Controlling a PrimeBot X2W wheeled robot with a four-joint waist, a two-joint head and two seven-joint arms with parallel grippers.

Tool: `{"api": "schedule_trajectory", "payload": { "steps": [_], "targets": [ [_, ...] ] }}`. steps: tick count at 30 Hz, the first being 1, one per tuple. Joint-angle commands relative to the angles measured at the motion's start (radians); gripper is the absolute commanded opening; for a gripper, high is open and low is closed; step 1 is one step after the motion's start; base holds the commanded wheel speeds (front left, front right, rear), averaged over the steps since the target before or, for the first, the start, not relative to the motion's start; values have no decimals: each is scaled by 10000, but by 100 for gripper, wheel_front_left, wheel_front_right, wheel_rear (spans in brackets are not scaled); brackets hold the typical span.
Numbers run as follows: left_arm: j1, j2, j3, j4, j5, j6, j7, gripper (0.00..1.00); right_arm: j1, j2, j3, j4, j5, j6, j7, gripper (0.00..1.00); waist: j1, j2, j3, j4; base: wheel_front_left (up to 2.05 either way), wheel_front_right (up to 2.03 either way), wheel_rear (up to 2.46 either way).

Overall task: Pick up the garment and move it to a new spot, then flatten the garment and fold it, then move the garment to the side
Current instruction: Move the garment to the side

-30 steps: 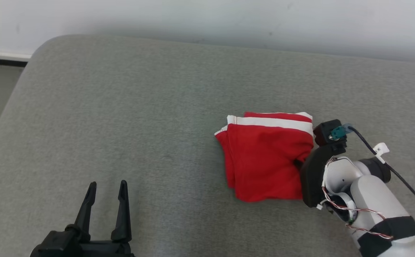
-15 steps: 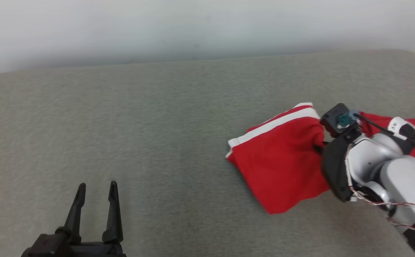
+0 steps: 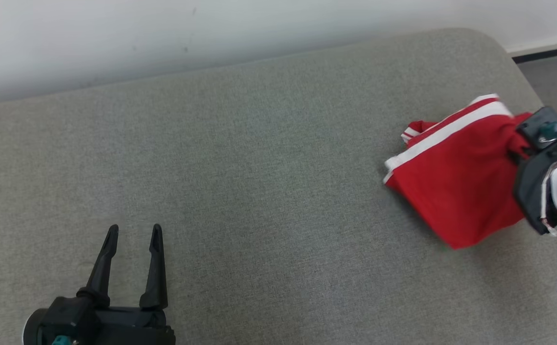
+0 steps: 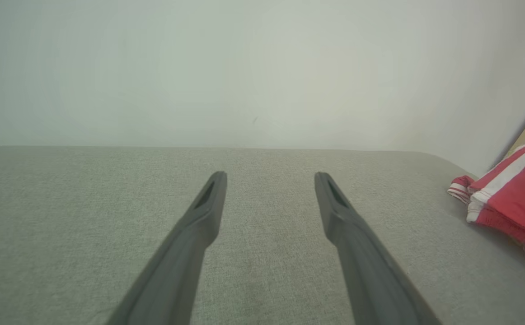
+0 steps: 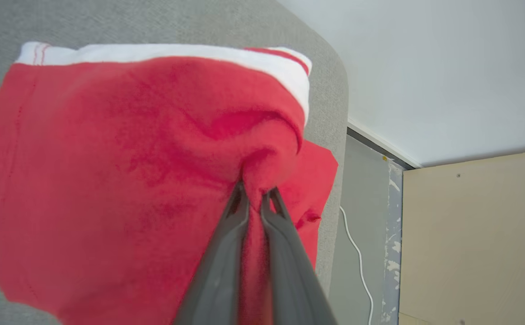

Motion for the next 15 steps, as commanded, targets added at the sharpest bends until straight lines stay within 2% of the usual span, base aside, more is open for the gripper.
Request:
{"api": "schedule_trajectory", "payload": {
  "steps": [1, 3, 12, 13, 14, 15],
  "targets": [
    [-83, 24, 18, -14, 80, -64, -1, 100, -114, -70, -8, 180, -35, 1, -150, 0, -1, -1, 198, -34, 0, 0, 0],
    [-130, 21, 12, 16, 144, -133, -1, 100, -251, -150, -187, 845, -105, -1, -542, 0, -1, -1, 286, 51, 0, 0, 0],
    [-109, 29, 228, -28, 404, -397, -1, 100, -242, 377, -1719, 3781, -930, -10, -1659, 0, -1, -1, 490, 336, 0, 0, 0],
    [-128, 28, 240, -53, 449, -402, -1, 100, -185, 464, -1844, 4050, -1037, -10, -1788, 4, -1, -1, 495, 374, 0, 0, 0],
    [-135, 26, 255, -75, 473, -413, -1, 100, -127, 565, -1968, 4264, -1090, -10, -1917, 55, -1, -1, 491, 402, 0, 0, 0],
    [-130, 28, 284, -103, 481, -425, -1, 100, -105, 643, -2133, 4477, -1136, -10, -2064, 100, -1, -1, 481, 423, 0, 0, 0]
  ]
}}
